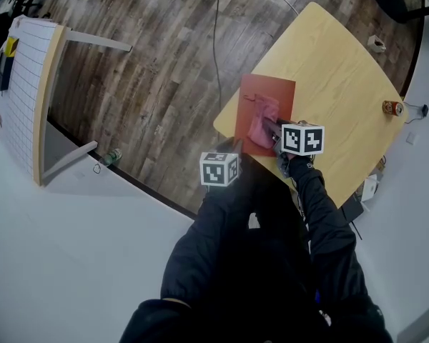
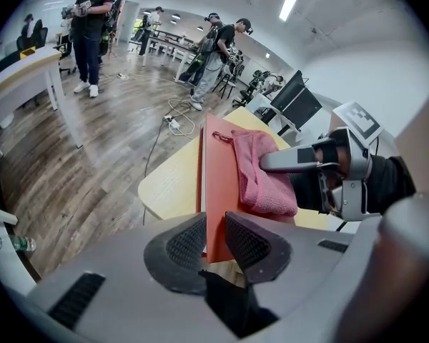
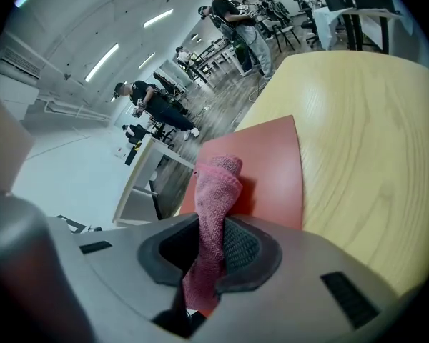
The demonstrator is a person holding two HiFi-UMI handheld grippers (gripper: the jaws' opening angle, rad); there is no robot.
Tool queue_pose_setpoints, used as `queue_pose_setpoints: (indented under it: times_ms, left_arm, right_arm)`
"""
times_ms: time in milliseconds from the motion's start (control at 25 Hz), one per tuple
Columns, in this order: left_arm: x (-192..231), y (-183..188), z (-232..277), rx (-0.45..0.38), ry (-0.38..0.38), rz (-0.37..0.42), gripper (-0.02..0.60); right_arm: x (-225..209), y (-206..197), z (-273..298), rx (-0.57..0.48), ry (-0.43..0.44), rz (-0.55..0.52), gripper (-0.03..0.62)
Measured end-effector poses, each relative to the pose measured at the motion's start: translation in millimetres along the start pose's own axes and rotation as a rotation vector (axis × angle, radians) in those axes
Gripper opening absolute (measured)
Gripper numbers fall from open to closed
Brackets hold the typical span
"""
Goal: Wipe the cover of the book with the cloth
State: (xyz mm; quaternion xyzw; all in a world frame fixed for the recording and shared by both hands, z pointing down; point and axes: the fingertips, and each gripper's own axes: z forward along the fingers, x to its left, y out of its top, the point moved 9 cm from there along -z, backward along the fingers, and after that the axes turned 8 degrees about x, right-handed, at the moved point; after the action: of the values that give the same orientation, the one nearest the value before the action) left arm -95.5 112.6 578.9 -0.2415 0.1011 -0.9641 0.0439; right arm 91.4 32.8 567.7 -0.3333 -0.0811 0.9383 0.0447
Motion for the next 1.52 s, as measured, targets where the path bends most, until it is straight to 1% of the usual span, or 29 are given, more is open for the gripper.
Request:
queue_pose_setpoints:
  times_ms: [480,920,1040,1240,1520]
  left_arm:
    - [1.2,0.8,0.0,0.003,0.011,0.001,0.098]
    - [0.4,1.6,-0.3,0.002,0.027,-0.005,0.098]
    - [-0.7,1.4,0.0,0.003,0.031,-0.007,0.098]
    - [1.8,0.9,-0.1,-0.001,0.037,-0.012,0.098]
    - [4.6,3.8,0.4,-0.004,0.047,-0.027,0.098]
  right_arm:
    - [-25.6,-8.0,-17.7,0.001,-0.02,0.008,0.077]
    - [-46.0,-13.2,-39.3,-0.026,-0.037,0.029,0.077]
    - [-48.7,-13.9,-47.2,-0.029,-0.052,0.019,0.077]
    - [-35.3,-13.5,-55.3,-0.054,0.002,-0.003,0.077]
    - [-15.4,-13.4,-56.5,-0.072,0.076,0.0,0.077]
